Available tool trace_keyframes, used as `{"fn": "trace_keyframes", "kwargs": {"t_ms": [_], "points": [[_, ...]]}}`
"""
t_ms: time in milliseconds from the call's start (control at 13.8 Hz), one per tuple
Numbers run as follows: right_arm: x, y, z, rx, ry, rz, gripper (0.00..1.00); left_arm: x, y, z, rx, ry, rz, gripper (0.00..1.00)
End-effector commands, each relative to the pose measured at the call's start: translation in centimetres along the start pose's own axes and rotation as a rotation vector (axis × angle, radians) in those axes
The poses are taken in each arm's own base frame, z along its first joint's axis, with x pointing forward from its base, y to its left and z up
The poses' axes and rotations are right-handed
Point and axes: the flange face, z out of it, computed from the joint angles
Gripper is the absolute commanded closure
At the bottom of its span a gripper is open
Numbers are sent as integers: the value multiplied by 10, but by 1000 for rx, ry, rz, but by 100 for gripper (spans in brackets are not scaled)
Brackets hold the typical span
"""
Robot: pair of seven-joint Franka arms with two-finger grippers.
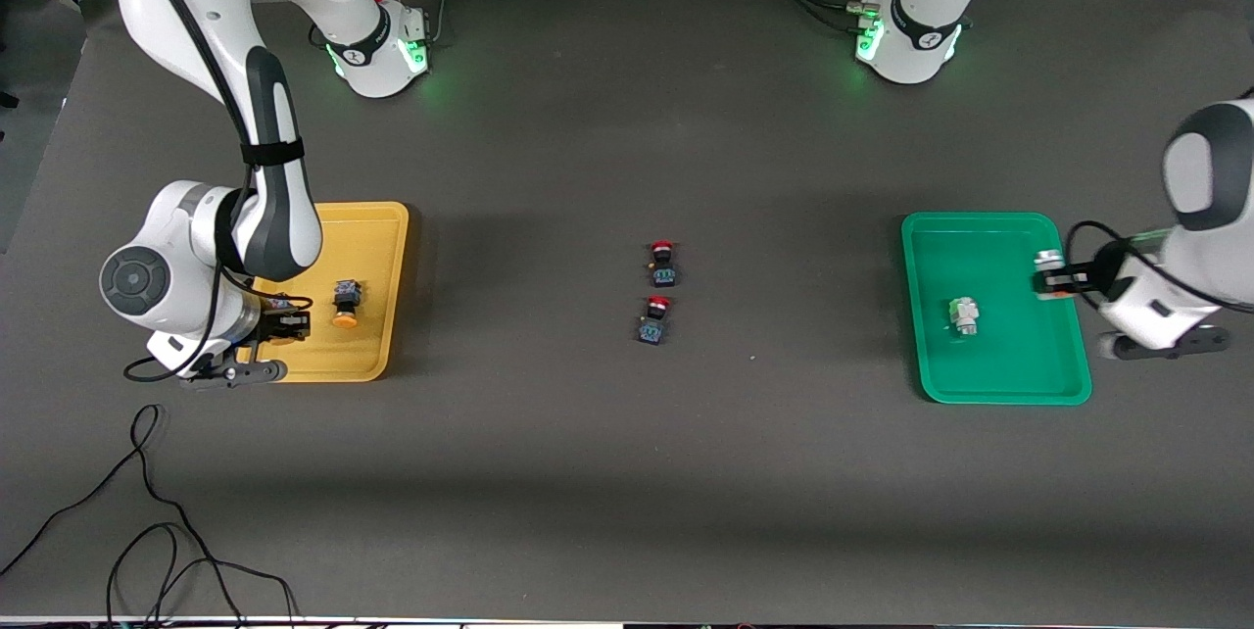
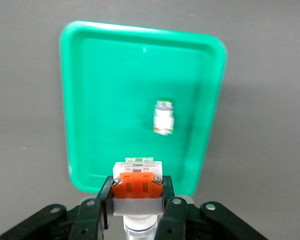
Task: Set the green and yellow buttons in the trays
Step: 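Lower and release both buttons into their trays with both grippers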
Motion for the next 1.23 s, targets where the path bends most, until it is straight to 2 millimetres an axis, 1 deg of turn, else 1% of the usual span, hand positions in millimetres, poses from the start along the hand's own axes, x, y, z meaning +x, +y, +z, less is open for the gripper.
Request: {"fn": "trace_keyframes", "kwargs": {"t_ms": [0,73,218,290,435,508,653,726,798,871,944,1016,1089,1161], "points": [[-8,4,25,-24,56,-38,100,-3,-11,63,50,43,70,87],[-9,4,29,-22,57,-37,100,-8,-26,85,45,49,85,87],[-9,4,32,5,62,-20,100,-11,-34,132,38,68,100,87],[-9,3,35,5,57,-20,100,-9,-42,150,32,69,95,87],[-9,3,35,6,56,-23,1,-2,-40,178,28,73,103,83],[-9,3,34,9,54,-23,0,0,-39,185,26,69,105,69],[-8,4,33,8,55,-38,0,1,-39,182,27,69,106,0],[-8,3,32,12,55,-39,1,2,-39,175,29,74,108,0],[-9,3,26,28,55,-34,1,3,-42,163,32,88,105,0],[-7,2,10,64,49,-29,1,6,-44,145,34,80,102,0],[-1,0,-13,107,35,-27,2,11,-45,122,36,61,101,0],[6,9,-43,142,4,-26,6,14,-46,99,39,45,98,0],[10,20,-71,169,-45,-23,6,16,-47,77,38,35,95,0],[12,23,-96,196,-88,-30,6,15,-47,53,36,30,100,0]]}}
